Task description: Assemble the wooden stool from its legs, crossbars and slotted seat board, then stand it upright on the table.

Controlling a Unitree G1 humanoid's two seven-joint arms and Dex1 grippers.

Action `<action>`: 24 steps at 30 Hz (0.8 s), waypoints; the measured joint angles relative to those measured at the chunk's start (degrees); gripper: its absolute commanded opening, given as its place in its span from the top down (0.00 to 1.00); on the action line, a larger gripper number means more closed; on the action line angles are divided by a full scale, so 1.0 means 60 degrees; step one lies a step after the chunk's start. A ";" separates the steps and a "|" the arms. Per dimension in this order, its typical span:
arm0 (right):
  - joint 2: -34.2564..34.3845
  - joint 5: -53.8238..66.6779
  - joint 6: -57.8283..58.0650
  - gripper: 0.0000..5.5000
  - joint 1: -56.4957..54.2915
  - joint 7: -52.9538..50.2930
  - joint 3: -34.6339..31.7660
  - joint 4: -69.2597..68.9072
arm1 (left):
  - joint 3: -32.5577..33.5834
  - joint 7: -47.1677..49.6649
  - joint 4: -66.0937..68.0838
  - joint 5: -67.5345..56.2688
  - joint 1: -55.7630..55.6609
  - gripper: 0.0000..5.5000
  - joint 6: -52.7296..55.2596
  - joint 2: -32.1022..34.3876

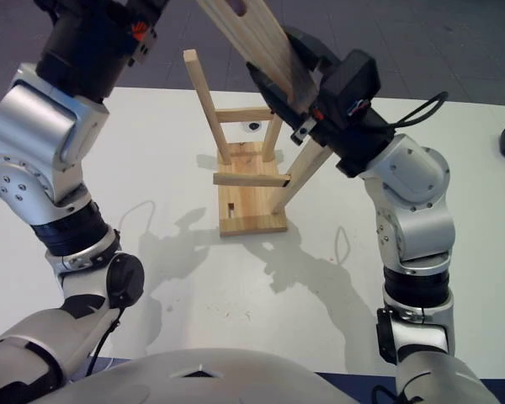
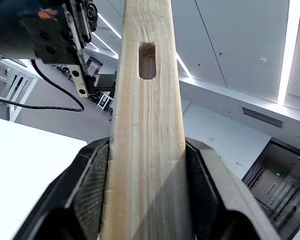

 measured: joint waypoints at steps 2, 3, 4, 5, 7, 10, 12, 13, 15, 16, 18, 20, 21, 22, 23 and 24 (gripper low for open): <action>-0.0038 -0.0001 0.0000 0.62 0.0000 0.0124 0.0010 0.0011 | -0.0132 0.0032 0.0031 -0.0019 0.0000 0.09 -0.0021 0.0145; -0.0088 -0.0013 0.0000 0.62 0.0004 0.0206 0.0027 0.0012 | -0.0248 0.0048 0.0033 -0.0011 0.0000 0.12 -0.0026 0.0239; -0.0142 -0.0047 0.0000 0.62 0.0011 0.0265 0.0044 0.0010 | -0.0312 0.0036 0.0020 0.0042 0.0000 0.16 -0.0025 0.0350; -0.0207 -0.0091 0.0000 0.62 0.0032 0.0313 0.0058 0.0010 | -0.0382 0.0027 -0.0020 0.0210 0.0001 0.18 -0.0026 0.0526; -0.0281 -0.0178 0.0001 0.62 0.0089 0.0333 0.0064 -0.0005 | -0.0558 -0.0028 -0.0167 0.0825 0.0001 0.25 -0.0037 0.0927; -0.0297 -0.0305 0.0036 0.62 0.0199 0.0312 0.0062 -0.0033 | -0.0769 -0.0075 -0.0447 0.1347 0.0002 0.33 -0.0136 0.1103; -0.0295 -0.0353 0.0115 0.62 0.0245 0.0242 0.0055 -0.0057 | -0.0997 -0.0195 -0.0572 0.1636 0.0014 0.40 -0.0154 0.1132; -0.0287 -0.0363 0.0194 0.62 0.0263 0.0183 0.0045 -0.0068 | -0.1097 -0.0241 -0.0682 0.1675 0.0049 0.42 -0.0163 0.1126; -0.0246 -0.0363 0.0329 0.62 0.0305 0.0028 0.0046 -0.0115 | -0.1166 -0.0283 -0.0788 0.1792 0.0128 0.49 -0.0229 0.1092; -0.0199 -0.0353 0.0373 0.62 0.0329 -0.0010 0.0046 -0.0140 | -0.1189 -0.0300 -0.0799 0.1804 0.0227 0.52 -0.0256 0.1072; -0.0166 -0.0341 0.0422 0.62 0.0395 -0.0033 0.0054 -0.0179 | -0.1233 -0.0336 -0.0810 0.1817 0.0432 0.59 -0.0334 0.1051; -0.0167 -0.0319 0.0488 0.62 0.0477 -0.0033 0.0052 -0.0195 | -0.1231 -0.0352 -0.0810 0.1819 0.0485 0.64 -0.0396 0.1058; -0.0168 -0.0296 0.0549 0.62 0.0530 -0.0032 0.0044 -0.0195 | -0.1218 -0.0408 -0.0809 0.1820 0.0484 0.67 -0.0431 0.1077; -0.0175 -0.0257 0.0612 0.62 0.0576 -0.0031 0.0032 -0.0194 | -0.1192 -0.0421 -0.0804 0.1819 0.0483 0.70 -0.0455 0.1093; -0.0176 -0.0231 0.0628 0.62 0.0586 -0.0028 0.0028 -0.0196 | -0.1182 -0.0424 -0.0793 0.1821 0.0482 0.73 -0.0464 0.1102; -0.0177 -0.0189 0.0643 0.62 0.0586 -0.0022 0.0022 -0.0202 | -0.1180 -0.0427 -0.0786 0.1828 0.0482 0.76 -0.0474 0.1113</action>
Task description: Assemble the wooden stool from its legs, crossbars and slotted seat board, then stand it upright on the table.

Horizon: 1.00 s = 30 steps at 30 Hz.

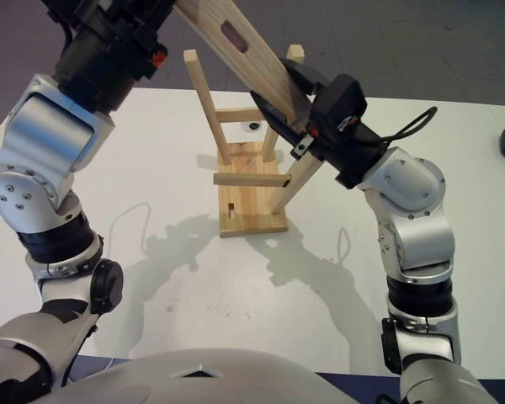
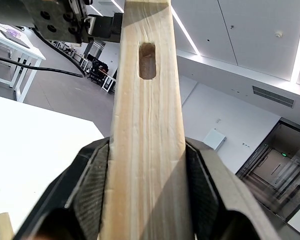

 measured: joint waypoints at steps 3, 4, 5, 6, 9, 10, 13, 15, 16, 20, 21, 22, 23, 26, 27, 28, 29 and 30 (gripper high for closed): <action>-0.0006 0.0186 0.0102 0.62 0.0010 0.0033 -0.0009 -0.0022 | -0.0012 -0.0115 -0.0001 0.0006 -0.0011 0.80 -0.0038 0.0013; -0.0012 0.0206 0.0131 0.62 0.0021 0.0037 -0.0012 -0.0037 | -0.0024 -0.0141 0.0000 0.0007 -0.0012 0.80 -0.0039 0.0013; -0.0018 0.0253 0.0155 0.62 0.0024 0.0038 -0.0016 -0.0050 | -0.0027 -0.0152 0.0004 0.0009 -0.0013 0.80 -0.0040 0.0012; -0.0021 0.0280 0.0191 0.62 0.0025 0.0036 -0.0018 -0.0068 | -0.0027 -0.0164 0.0011 0.0010 -0.0014 0.80 -0.0043 0.0012; -0.0030 0.0345 0.0291 0.53 0.0023 0.0045 -0.0021 -0.0097 | -0.0028 -0.0170 0.0014 0.0025 -0.0013 0.81 -0.0052 0.0005; -0.0051 0.0367 0.0369 0.52 0.0023 0.0072 -0.0012 -0.0112 | -0.0023 -0.0168 0.0014 0.0055 -0.0016 0.81 -0.0087 0.0004; -0.0031 0.0957 0.1004 0.42 -0.0052 -0.0018 -0.0220 -0.0089 | 0.0112 -0.0143 0.0050 0.0173 -0.0039 0.81 -0.0294 0.0021; 0.0112 0.1979 0.1823 0.37 -0.0402 -0.0282 -0.0749 0.0111 | 0.0372 -0.0036 0.0193 0.0428 -0.0169 0.81 -0.0596 0.0050; 0.0181 0.2404 0.2118 0.33 -0.0600 -0.0488 -0.1019 0.0207 | 0.0535 0.0032 0.0284 0.0568 -0.0261 0.81 -0.0770 0.0084; 0.0564 0.3918 0.3244 0.21 -0.1681 -0.2210 -0.2639 0.1223 | 0.1412 0.0317 0.0563 0.1731 -0.0387 0.81 -0.1604 0.0510; 0.0565 0.3745 0.3308 0.18 -0.1786 -0.2624 -0.2760 0.1466 | 0.1448 0.0257 0.0462 0.2056 -0.0307 0.81 -0.1610 0.0797; 0.0529 0.3358 0.3326 0.15 -0.1783 -0.2910 -0.2766 0.1684 | 0.1396 0.0113 0.0279 0.2332 -0.0129 0.81 -0.1553 0.1095; 0.0434 0.2921 0.3308 0.12 -0.1716 -0.3105 -0.2661 0.1789 | 0.1313 -0.0061 0.0061 0.2498 0.0100 0.81 -0.1423 0.1328; 0.0048 0.1849 0.3377 0.04 -0.1165 -0.3452 -0.2267 0.1886 | 0.1097 -0.0859 -0.0587 0.2699 0.1064 0.81 -0.0936 0.1963; -0.0080 0.1516 0.3446 0.02 -0.0904 -0.3501 -0.2097 0.1865 | 0.1094 -0.1240 -0.0875 0.2684 0.1522 0.81 -0.0757 0.2241; -0.0184 0.1249 0.3523 0.02 -0.0658 -0.3508 -0.1929 0.1816 | 0.1128 -0.1534 -0.1120 0.2672 0.1935 0.81 -0.0619 0.2475; -0.0328 0.1020 0.3734 0.02 -0.0253 -0.3508 -0.1734 0.1602 | 0.1222 -0.1926 -0.1410 0.2589 0.2514 0.81 -0.0447 0.2793; -0.0375 0.0935 0.3914 0.02 -0.0001 -0.3502 -0.1613 0.1439 | 0.1291 -0.2125 -0.1534 0.2577 0.2853 0.81 -0.0347 0.2944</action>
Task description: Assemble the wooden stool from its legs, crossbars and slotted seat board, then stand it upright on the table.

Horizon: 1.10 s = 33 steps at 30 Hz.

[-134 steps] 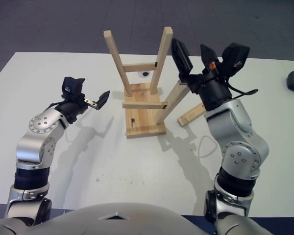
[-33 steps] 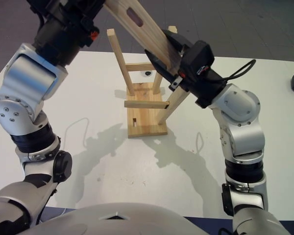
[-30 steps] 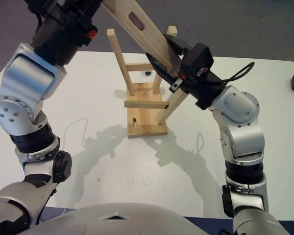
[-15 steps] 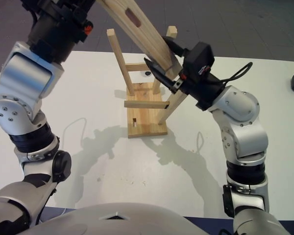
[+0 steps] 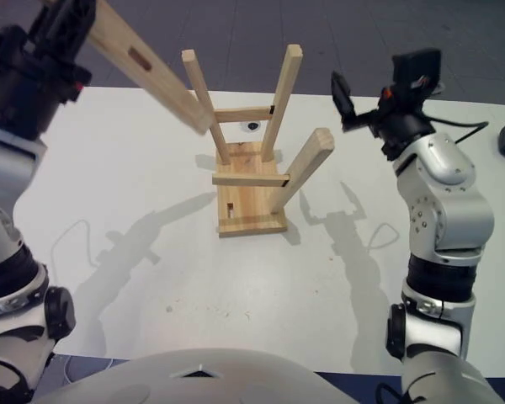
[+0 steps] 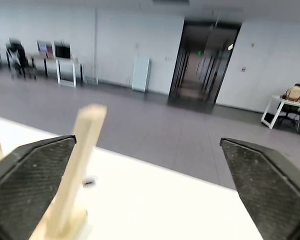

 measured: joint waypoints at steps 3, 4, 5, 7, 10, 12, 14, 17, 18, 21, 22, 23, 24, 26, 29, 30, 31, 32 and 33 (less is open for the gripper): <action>-0.0047 -0.0027 0.0817 0.02 0.0954 0.0020 0.0301 -0.1134 | 0.0197 -0.0482 -0.0423 0.0269 0.1115 0.81 0.0106 0.0515; -0.0047 0.0006 0.1063 0.02 0.1104 -0.0001 0.0392 -0.1505 | 0.0168 -0.0523 -0.0467 0.0599 0.1321 0.81 0.0095 0.0565; -0.0037 0.0055 0.1264 0.02 0.1218 -0.0032 0.0448 -0.1830 | 0.0111 -0.0514 -0.0495 0.0910 0.1507 0.81 0.0075 0.0578; 0.0155 0.0284 0.1934 0.02 0.1386 -0.0213 0.0793 -0.2784 | -0.0236 -0.0265 -0.0505 0.1753 0.1977 0.81 0.0004 0.0385; 0.0496 0.0544 0.2310 0.02 0.1314 -0.0232 0.1039 -0.3224 | -0.0600 -0.0071 -0.0497 0.2289 0.2014 0.81 -0.0169 -0.0116; 0.0596 0.0692 0.2433 0.02 0.1105 -0.0219 0.0970 -0.3224 | -0.0735 -0.0080 -0.0407 0.2624 0.2009 0.81 -0.0271 -0.0321; 0.0538 0.0559 0.2199 0.02 0.0943 -0.0109 0.0834 -0.3026 | -0.0729 -0.0247 -0.0274 0.2893 0.2007 0.81 -0.0346 -0.0310; 0.0190 0.0250 0.1278 0.02 0.0771 0.0267 0.0135 -0.2101 | -0.0343 -0.0836 0.0080 0.3222 0.2003 0.81 -0.0425 0.0119; 0.0263 0.0739 0.0951 0.02 0.0649 0.0670 -0.0393 -0.1755 | -0.0163 -0.0971 0.0206 0.3270 0.1999 0.81 -0.0429 0.0242; 0.0460 0.3185 0.0951 0.02 0.0013 0.1689 -0.1835 -0.1204 | -0.0015 -0.1075 0.0338 0.3048 0.1958 0.81 -0.0421 0.0203; 0.0440 0.3908 0.1107 0.02 -0.0091 0.2006 -0.2078 -0.1093 | -0.0014 -0.1105 0.0338 0.2976 0.1951 0.81 -0.0419 0.0078; 0.0314 0.4955 0.1497 0.02 -0.0143 0.2545 -0.2311 -0.0921 | -0.0023 -0.1152 0.0346 0.2778 0.1947 0.81 -0.0412 -0.0060; 0.0046 0.5713 0.1894 0.02 -0.0149 0.3063 -0.2339 -0.0847 | -0.0025 -0.1194 0.0382 0.2654 0.1919 0.81 -0.0409 -0.0184; -0.0657 0.6439 0.2359 0.02 -0.0168 0.4118 -0.2091 -0.0943 | -0.0049 -0.1295 0.0431 0.2604 0.1867 0.81 -0.0406 -0.0357; -0.1395 0.6426 0.2471 0.02 -0.0153 0.5277 -0.1365 -0.1236 | -0.0055 -0.1487 0.0529 0.2450 0.1802 0.81 -0.0399 -0.0368; -0.1649 0.6143 0.2308 0.02 -0.0093 0.5801 -0.0882 -0.1397 | -0.0078 -0.1575 0.0593 0.2447 0.1755 0.81 -0.0396 -0.0373; -0.1744 0.5867 0.2124 0.02 -0.0005 0.6075 -0.0575 -0.1464 | -0.0104 -0.1612 0.0627 0.2452 0.1744 0.81 -0.0396 -0.0372; -0.1827 0.5466 0.1832 0.02 0.0104 0.6356 -0.0226 -0.1486 | -0.0147 -0.1640 0.0685 0.2460 0.1734 0.81 -0.0396 -0.0377; -0.1913 0.4990 0.1458 0.05 0.0212 0.6607 0.0104 -0.1484 | -0.0205 -0.1653 0.0756 0.2468 0.1707 0.81 -0.0396 -0.0394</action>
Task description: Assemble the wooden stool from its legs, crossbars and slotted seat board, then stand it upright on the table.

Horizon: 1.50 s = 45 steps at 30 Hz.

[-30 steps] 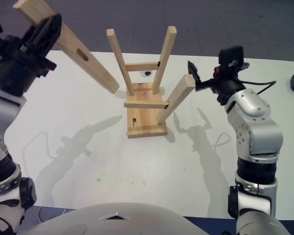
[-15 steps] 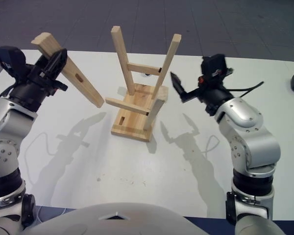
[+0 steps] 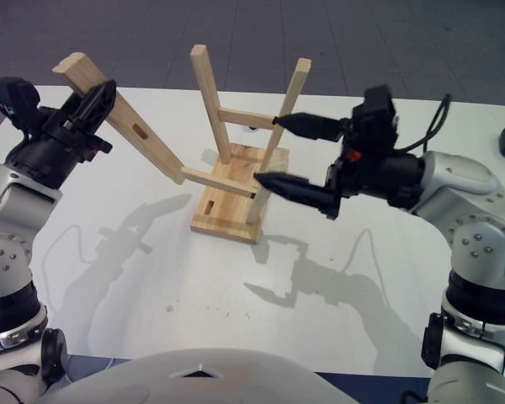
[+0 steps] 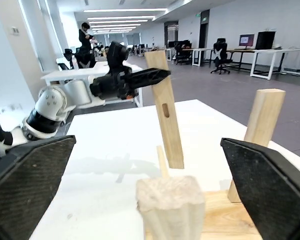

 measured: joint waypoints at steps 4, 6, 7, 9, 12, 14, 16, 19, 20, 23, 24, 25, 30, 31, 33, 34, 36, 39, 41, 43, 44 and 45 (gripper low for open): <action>-0.0052 -0.1229 -0.1066 0.15 0.0226 0.0400 0.0709 0.0145 | -0.0251 0.0001 0.0012 0.0065 -0.0096 0.81 -0.0001 -0.0194; -0.0047 -0.1355 -0.1272 0.20 0.0239 0.0473 0.0755 0.0207 | -0.0341 0.0016 0.0010 0.0187 -0.0095 0.81 0.0000 -0.0284; -0.0038 -0.1389 -0.1335 0.23 0.0241 0.0481 0.0773 0.0212 | -0.0362 0.0023 0.0010 0.0195 -0.0095 0.81 -0.0001 -0.0311; 0.0014 -0.1460 -0.1467 0.28 0.0290 0.0462 0.0806 0.0207 | -0.0399 0.0037 0.0010 0.0270 -0.0094 0.81 -0.0001 -0.0380; 0.0092 -0.1518 -0.1543 0.38 0.0468 0.0328 0.0887 0.0176 | -0.0504 0.0051 0.0011 0.0356 -0.0095 0.81 -0.0001 -0.0500; 0.0130 -0.1525 -0.1577 0.43 0.0575 0.0231 0.0906 0.0111 | -0.0554 0.0053 0.0014 0.0377 -0.0096 0.81 -0.0001 -0.0614; 0.0136 -0.1548 -0.1616 0.48 0.0616 0.0177 0.0924 0.0047 | -0.0554 0.0053 0.0016 0.0412 -0.0097 0.81 -0.0001 -0.0638; 0.0137 -0.1624 -0.1675 0.57 0.0661 0.0111 0.0955 -0.0002 | -0.0554 0.0077 0.0019 0.0575 -0.0098 0.81 -0.0001 -0.0664; 0.0138 -0.1641 -0.1689 0.59 0.0681 0.0065 0.0967 -0.0016 | -0.0554 0.0088 0.0019 0.0581 -0.0098 0.81 -0.0001 -0.0681; 0.0161 -0.1795 -0.1784 0.62 0.0749 -0.0172 0.0992 -0.0135 | -0.0558 0.0143 0.0017 0.0632 -0.0098 0.81 -0.0001 -0.0752; 0.0197 -0.1835 -0.1805 0.62 0.0782 -0.0272 0.0997 -0.0179 | -0.0557 0.0170 0.0017 0.0632 -0.0098 0.81 -0.0001 -0.0776; 0.0255 -0.1916 -0.1853 0.62 0.0837 -0.0458 0.1022 -0.0251 | -0.0557 0.0225 0.0017 0.0646 -0.0099 0.81 -0.0002 -0.0827; 0.0672 -0.2268 -0.1975 0.62 0.1384 -0.1579 0.1258 -0.1135 | -0.0586 0.0607 0.0013 0.0922 -0.0152 0.81 -0.0022 -0.1163; 0.0736 -0.2334 -0.1985 0.62 0.1504 -0.1796 0.1314 -0.1320 | -0.0593 0.0699 0.0009 0.0959 -0.0168 0.81 -0.0028 -0.1253; 0.0881 -0.2409 -0.1978 0.62 0.1740 -0.2302 0.1404 -0.1677 | -0.0744 0.0799 -0.0018 0.0997 -0.0178 0.81 -0.0033 -0.1505; 0.0920 -0.2436 -0.1972 0.62 0.1798 -0.2470 0.1442 -0.1779 | -0.0831 0.0817 -0.0026 0.1015 -0.0178 0.81 -0.0033 -0.1577; 0.1024 -0.2516 -0.1964 0.62 0.1921 -0.2822 0.1533 -0.1982 | -0.1074 0.0819 -0.0141 0.1080 -0.0117 0.81 -0.0033 -0.1743; 0.1058 -0.2588 -0.1960 0.62 0.1948 -0.3052 0.1636 -0.2057 | -0.1225 0.0820 -0.0318 0.1300 0.0061 0.81 -0.0022 -0.1761; 0.1072 -0.2646 -0.1985 0.62 0.1939 -0.3165 0.1714 -0.2056 | -0.1238 0.0796 -0.0488 0.1316 0.0239 0.81 0.0093 -0.1622; 0.1074 -0.2706 -0.2057 0.62 0.1937 -0.3196 0.1766 -0.2042 | -0.1182 0.0772 -0.0746 0.1294 0.0352 0.81 0.0323 -0.1413; 0.1074 -0.2721 -0.2080 0.62 0.1937 -0.3208 0.1784 -0.2033 | -0.1100 0.0762 -0.0859 0.1230 0.0405 0.81 0.0420 -0.1366; 0.1073 -0.2726 -0.2110 0.62 0.1948 -0.3213 0.1787 -0.2027 | -0.0975 0.0816 -0.0976 0.1079 0.0470 0.81 0.0522 -0.1352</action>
